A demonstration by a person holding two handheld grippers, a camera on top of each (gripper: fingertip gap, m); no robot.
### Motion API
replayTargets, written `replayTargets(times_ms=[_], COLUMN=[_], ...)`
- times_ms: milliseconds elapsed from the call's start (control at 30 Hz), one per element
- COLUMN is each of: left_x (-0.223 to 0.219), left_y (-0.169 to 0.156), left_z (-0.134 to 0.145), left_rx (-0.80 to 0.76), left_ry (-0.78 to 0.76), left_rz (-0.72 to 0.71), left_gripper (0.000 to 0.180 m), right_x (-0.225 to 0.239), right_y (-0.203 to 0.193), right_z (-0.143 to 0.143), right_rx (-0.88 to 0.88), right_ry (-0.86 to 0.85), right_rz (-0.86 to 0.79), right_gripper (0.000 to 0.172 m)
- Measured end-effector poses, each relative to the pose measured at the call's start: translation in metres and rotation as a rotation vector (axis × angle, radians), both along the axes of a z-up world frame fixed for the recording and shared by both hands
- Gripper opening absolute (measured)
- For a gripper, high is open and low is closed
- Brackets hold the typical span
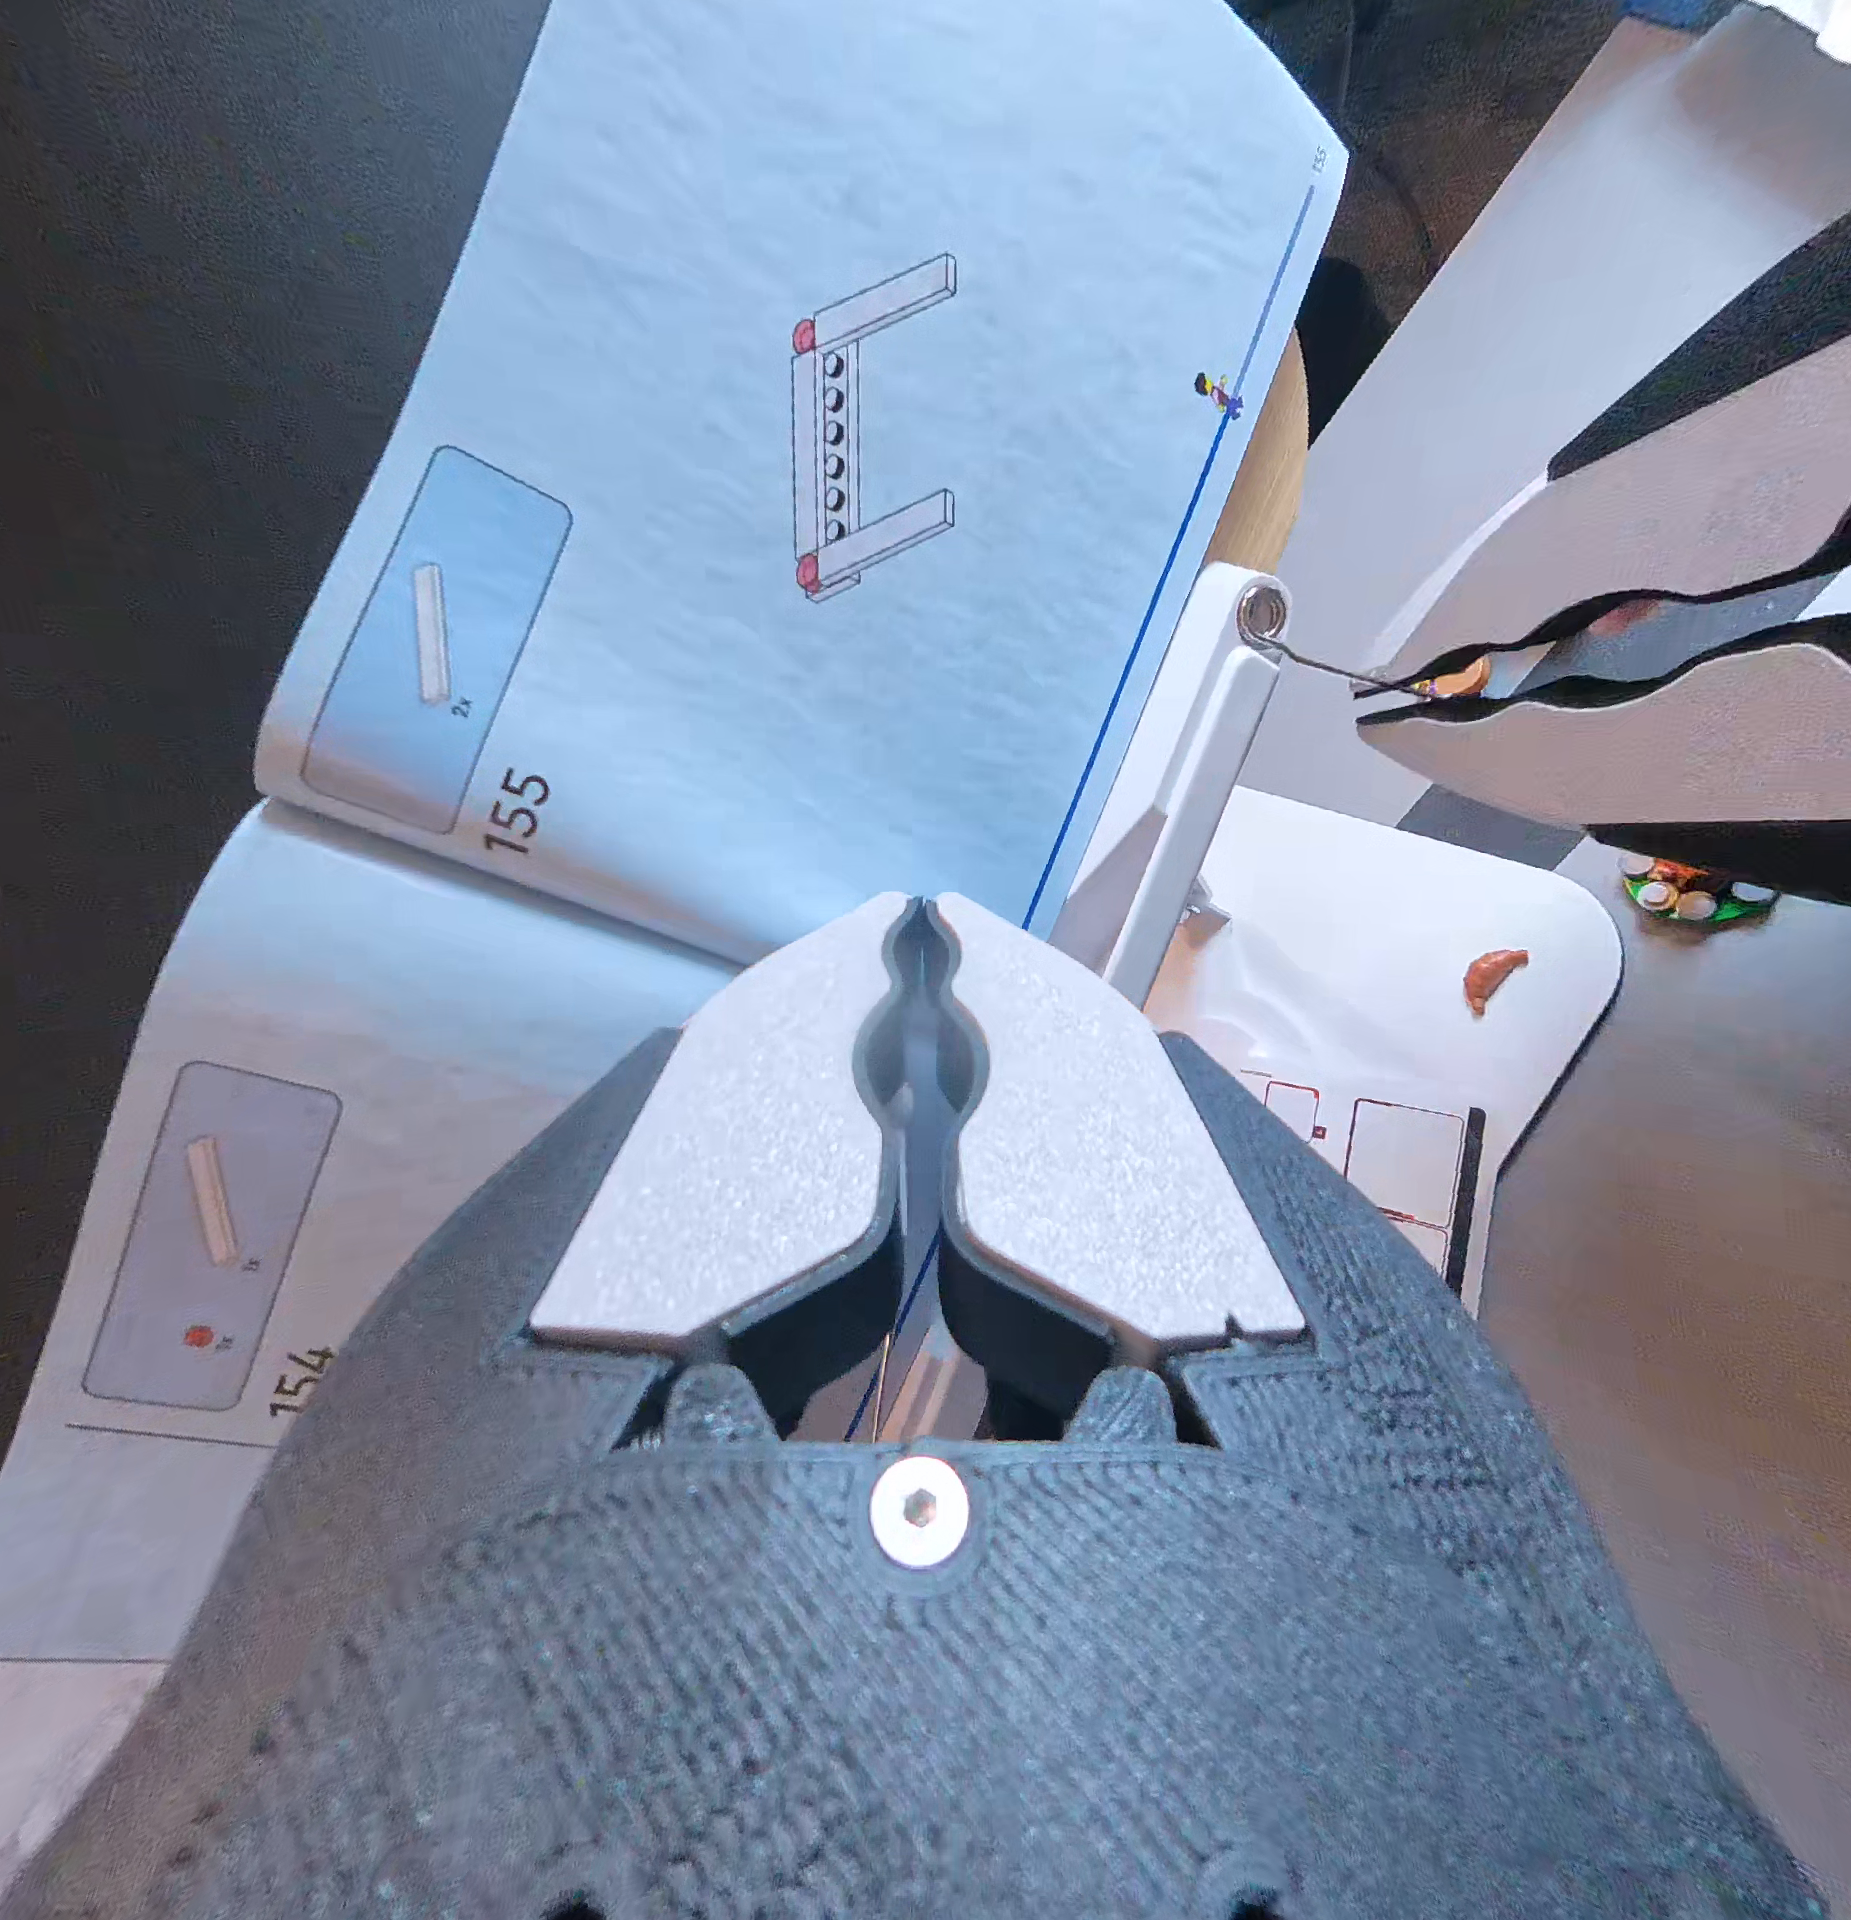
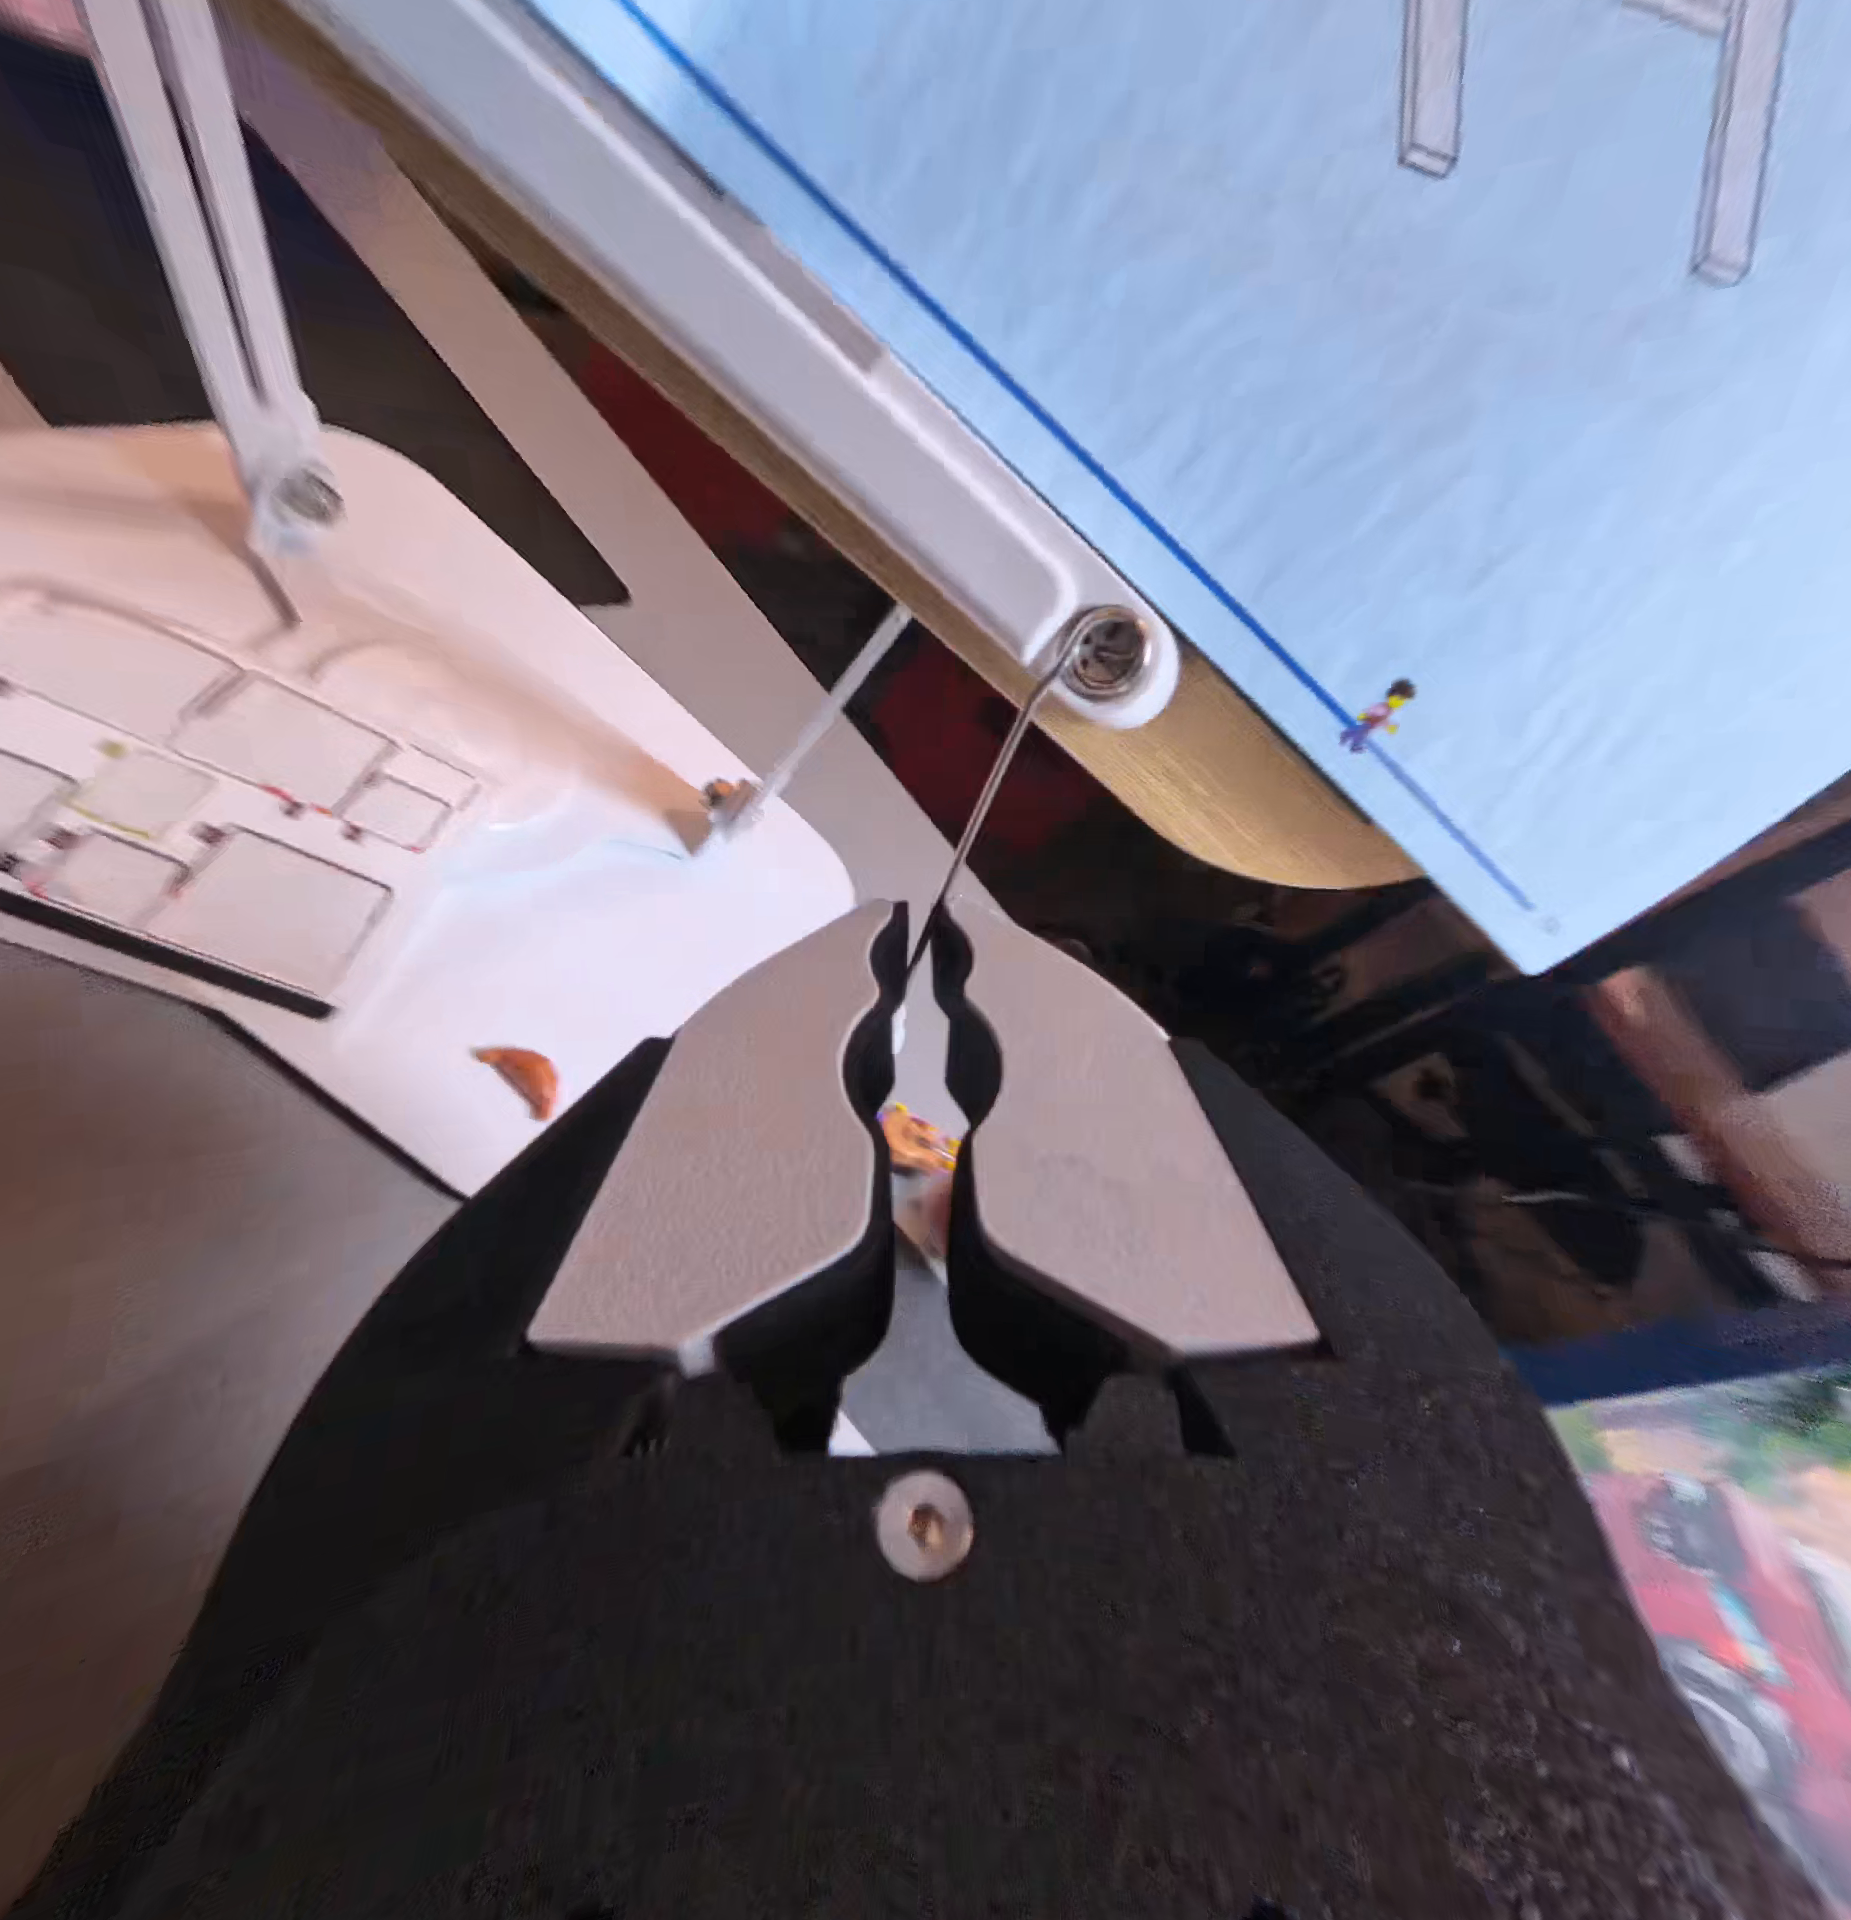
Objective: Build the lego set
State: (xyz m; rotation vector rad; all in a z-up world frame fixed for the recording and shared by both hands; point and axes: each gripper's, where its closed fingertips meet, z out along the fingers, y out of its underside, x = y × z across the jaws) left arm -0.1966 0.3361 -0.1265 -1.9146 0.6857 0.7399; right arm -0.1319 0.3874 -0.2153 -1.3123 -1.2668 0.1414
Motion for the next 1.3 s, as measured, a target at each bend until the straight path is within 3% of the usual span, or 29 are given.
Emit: replayTargets(times_ms=[133,267,433,533,633,767,900,1033,1200,1300], left_x=[0.0,-0.002,-0.003,0.0,0.003,-0.006,-0.053,-0.104,-0.143,-0.151], left_y=[0.0,0.0,-0.005,-0.006,-0.016,-0.05,-0.094,-0.128,-0.137,-0.132], left_z=[-0.001,-0.003,-0.003,-0.002,0.01,0.029,0.044,0.057,0.049,0.048], left_rx=[-0.01,-0.024,-0.015,0.03,0.161,0.397,0.59,0.692,0.698,0.713], left_ry=[0.009,0.037,0.01,0.002,-0.032,-0.309,-0.515,-0.666,-0.726,-0.759], left_rz=[-0.015,-0.008,-0.041,-0.068,-0.084,-0.07,0.032,0.152,0.276,0.328], left_gripper=[0.0,0.0,0.0,0.0,0.0,0.0,0.0,0.0,0.0,0.0], right_x=[0.037,0.04,0.029,0.028,0.036,0.053,0.083,0.127,0.177,0.187], right_y=[0.012,-0.002,-0.011,-0.003,-0.017,-0.068,-0.133,-0.17,-0.184,-0.181], right_z=[0.033,0.063,0.085,0.084,0.091,0.087,0.068,0.047,0.018,0.019], right_rx=[0.355,0.727,0.867,0.795,0.692,0.449,0.023,-0.22,-0.32,-0.297], right_ry=[-0.124,-0.279,-0.38,-0.39,-0.281,-0.032,0.248,0.428,0.545,0.583], right_rz=[-0.179,-0.194,-0.111,-0.103,-0.123,-0.036,0.086,0.111,0.07,0.08], right_gripper=[0.0,0.002,0.007,0.008,0.026,0.03,0.032,0.034,0.037,0.037])
